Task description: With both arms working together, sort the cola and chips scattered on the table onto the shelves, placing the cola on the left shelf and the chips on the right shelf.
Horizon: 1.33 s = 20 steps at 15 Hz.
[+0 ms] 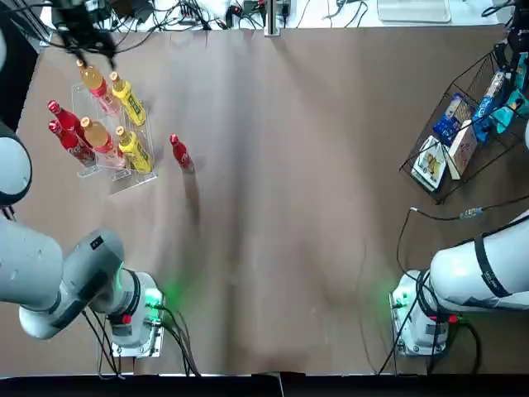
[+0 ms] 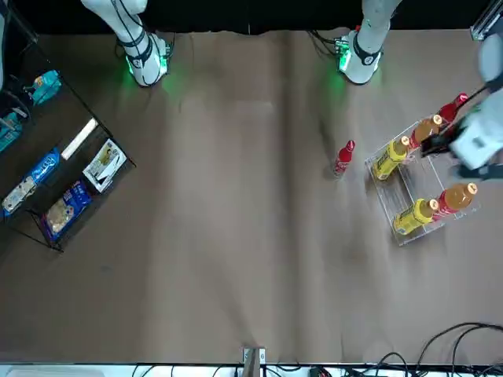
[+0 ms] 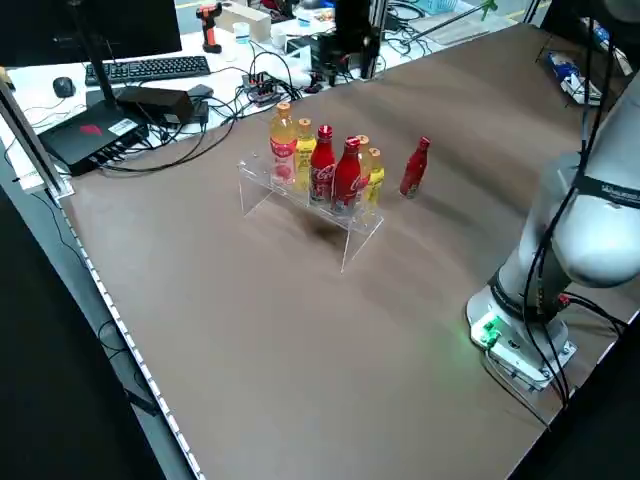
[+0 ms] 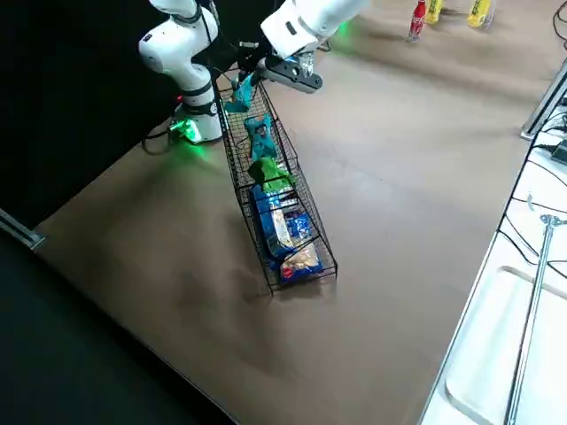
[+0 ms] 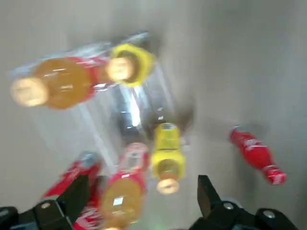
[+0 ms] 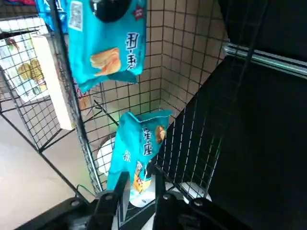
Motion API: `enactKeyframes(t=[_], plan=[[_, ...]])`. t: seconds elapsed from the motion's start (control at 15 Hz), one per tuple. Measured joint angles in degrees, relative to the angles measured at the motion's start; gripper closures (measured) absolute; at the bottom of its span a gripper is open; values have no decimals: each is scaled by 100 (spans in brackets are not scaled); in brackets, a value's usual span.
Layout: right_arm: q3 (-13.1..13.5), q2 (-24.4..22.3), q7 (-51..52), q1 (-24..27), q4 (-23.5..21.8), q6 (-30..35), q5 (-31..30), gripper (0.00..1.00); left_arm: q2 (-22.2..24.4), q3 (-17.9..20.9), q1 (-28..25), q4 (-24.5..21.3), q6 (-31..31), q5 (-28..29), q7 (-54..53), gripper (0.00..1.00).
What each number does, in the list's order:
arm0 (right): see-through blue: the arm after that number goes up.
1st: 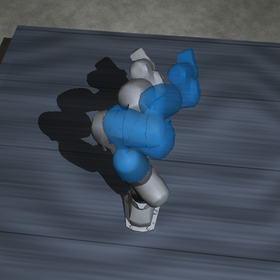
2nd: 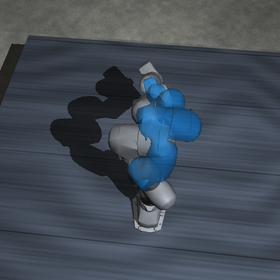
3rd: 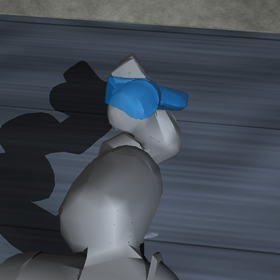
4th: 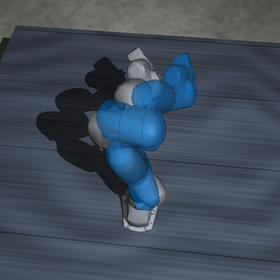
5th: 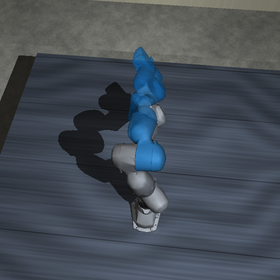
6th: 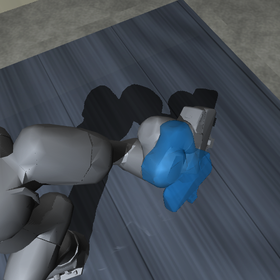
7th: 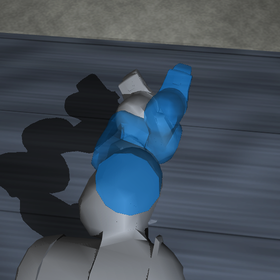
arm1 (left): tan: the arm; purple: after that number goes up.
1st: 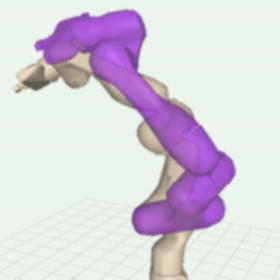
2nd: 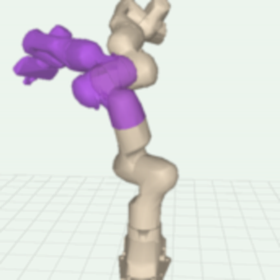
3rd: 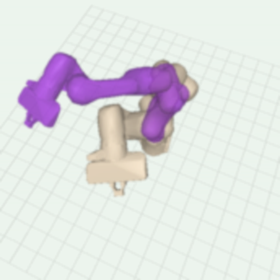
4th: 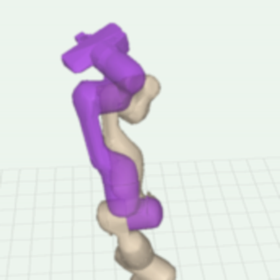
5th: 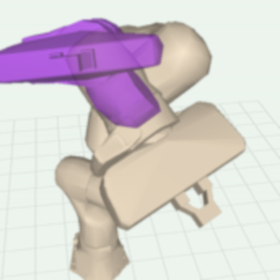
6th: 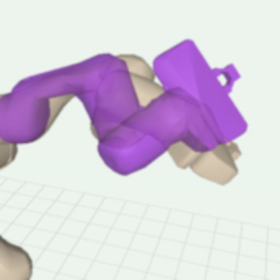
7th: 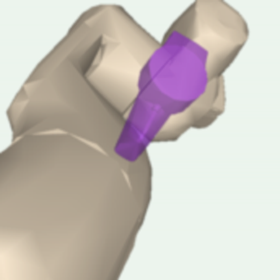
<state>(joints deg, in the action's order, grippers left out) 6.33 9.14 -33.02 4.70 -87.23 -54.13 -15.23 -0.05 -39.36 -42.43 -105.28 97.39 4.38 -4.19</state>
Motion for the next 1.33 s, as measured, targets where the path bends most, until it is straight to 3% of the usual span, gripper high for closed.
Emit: enactKeyframes(t=[0.13, 0.27, 0.53, 0.8, 1.07, 1.33], plan=[[-53, -5, 522, -17, 190, -70, 15, 72, -494, -63, 957, -14, 153, 2, 892, 0], [-71, -20, 878, -27, 306, -323, 171, 72, -895, -65, 1534, -32, 559, 3, 1419, 0], [-88, -23, 992, -143, 335, -1667, 927, 73, -1662, -54, 2386, -126, 937, 299, 2192, 0], [-109, -21, 1083, -321, 335, -2532, 1688, 73, -1875, -45, 2517, -466, 932, 450, 2289, 4], [-128, -6, 1391, -718, 189, -3238, 1764, 74, -1872, -42, 2501, -805, 670, 456, 2289, 10], [-148, 10, 2428, -888, 89, -3337, 1769, 74, -1824, -46, 2504, -877, 375, 457, 2289, 25]])
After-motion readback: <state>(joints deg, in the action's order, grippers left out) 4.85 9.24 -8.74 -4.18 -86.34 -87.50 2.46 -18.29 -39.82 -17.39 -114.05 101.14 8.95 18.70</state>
